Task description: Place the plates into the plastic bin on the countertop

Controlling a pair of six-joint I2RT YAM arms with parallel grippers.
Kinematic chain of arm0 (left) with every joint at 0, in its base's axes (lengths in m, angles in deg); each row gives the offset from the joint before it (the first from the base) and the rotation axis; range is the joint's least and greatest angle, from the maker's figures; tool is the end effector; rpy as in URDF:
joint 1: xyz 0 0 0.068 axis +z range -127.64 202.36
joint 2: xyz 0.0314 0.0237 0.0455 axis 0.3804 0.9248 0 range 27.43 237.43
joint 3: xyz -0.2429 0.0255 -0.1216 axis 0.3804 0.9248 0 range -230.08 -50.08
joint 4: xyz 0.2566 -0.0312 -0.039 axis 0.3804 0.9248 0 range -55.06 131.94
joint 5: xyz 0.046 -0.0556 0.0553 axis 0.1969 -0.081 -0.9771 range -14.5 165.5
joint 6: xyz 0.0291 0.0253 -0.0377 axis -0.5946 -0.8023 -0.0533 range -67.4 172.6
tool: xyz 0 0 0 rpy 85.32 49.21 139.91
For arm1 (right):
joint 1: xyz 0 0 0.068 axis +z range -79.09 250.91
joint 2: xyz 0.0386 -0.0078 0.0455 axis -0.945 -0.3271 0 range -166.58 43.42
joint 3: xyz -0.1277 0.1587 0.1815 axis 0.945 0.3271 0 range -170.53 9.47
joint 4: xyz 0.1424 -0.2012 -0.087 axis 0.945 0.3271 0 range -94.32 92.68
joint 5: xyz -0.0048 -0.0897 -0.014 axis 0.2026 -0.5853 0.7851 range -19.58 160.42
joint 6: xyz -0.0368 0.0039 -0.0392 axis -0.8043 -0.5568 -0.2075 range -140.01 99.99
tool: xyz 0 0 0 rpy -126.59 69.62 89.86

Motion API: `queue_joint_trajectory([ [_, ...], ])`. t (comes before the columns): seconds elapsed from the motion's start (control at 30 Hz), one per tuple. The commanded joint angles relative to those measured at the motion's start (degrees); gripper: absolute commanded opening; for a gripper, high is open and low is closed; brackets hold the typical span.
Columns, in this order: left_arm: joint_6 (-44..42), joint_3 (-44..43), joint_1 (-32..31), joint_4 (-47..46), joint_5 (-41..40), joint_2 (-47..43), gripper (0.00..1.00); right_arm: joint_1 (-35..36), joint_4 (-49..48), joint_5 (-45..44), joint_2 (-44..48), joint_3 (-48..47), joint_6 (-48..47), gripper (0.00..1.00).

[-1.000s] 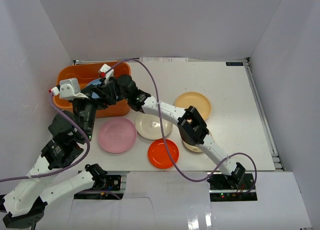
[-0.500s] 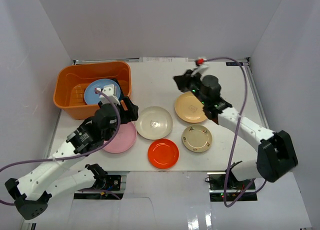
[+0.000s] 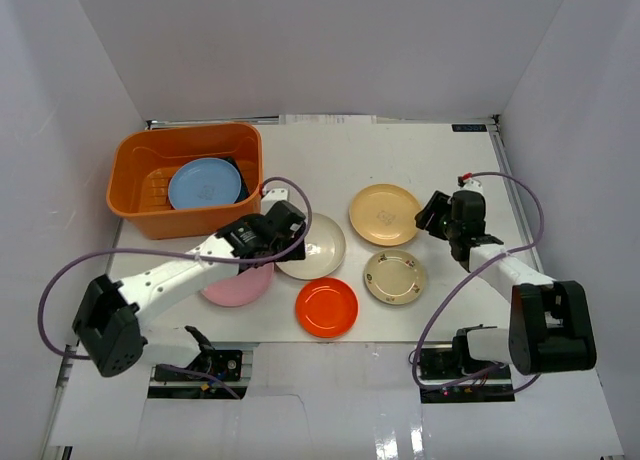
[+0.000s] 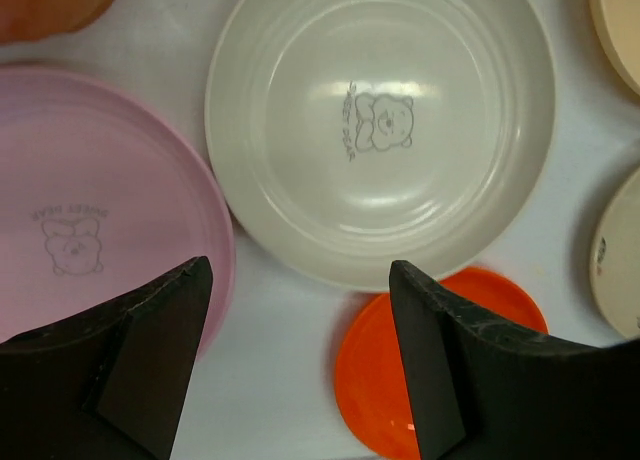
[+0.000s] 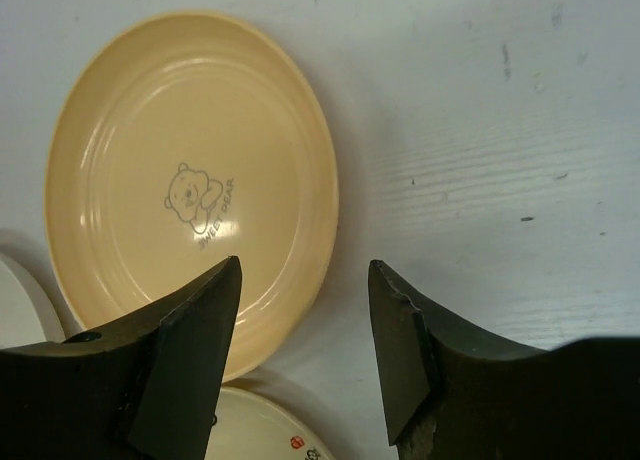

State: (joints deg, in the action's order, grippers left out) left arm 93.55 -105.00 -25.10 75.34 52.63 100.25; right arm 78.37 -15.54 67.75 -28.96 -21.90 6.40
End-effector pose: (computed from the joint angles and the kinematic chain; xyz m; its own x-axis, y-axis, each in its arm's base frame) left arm 0.1790 -0.1747 0.2566 -0.7889 -0.0333 -0.6136 0.0316 0.9950 -0.0946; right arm 0.2574 0.0321 0.1953 -0.4811 0.3851 -0.7875 0.1388 0.9205 0.3653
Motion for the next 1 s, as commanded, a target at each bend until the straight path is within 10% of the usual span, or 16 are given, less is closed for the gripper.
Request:
queue_joint_trajectory([
  [0.0, -6.4, -4.8, 0.3, -5.0, -6.6, 5.7, 0.82, 0.3, -2.3, 6.2, -3.6, -0.9, -1.0, 0.59],
  [0.57, -17.7, -6.2, 12.0, -17.9, 2.4, 24.5, 0.77, 0.1, -7.8, 8.5, -13.2, -1.8, 1.7, 0.42],
  [0.8, -17.5, -6.8, 12.7, -19.7, 3.1, 28.0, 0.52, 0.0, -9.3, 5.8, -12.1, -0.5, 3.0, 0.25],
  [0.97, -17.3, -7.8, 12.7, -20.5, 4.1, 26.2, 0.0, -0.3, -10.4, 3.5, -9.1, 0.4, 5.2, 0.08],
])
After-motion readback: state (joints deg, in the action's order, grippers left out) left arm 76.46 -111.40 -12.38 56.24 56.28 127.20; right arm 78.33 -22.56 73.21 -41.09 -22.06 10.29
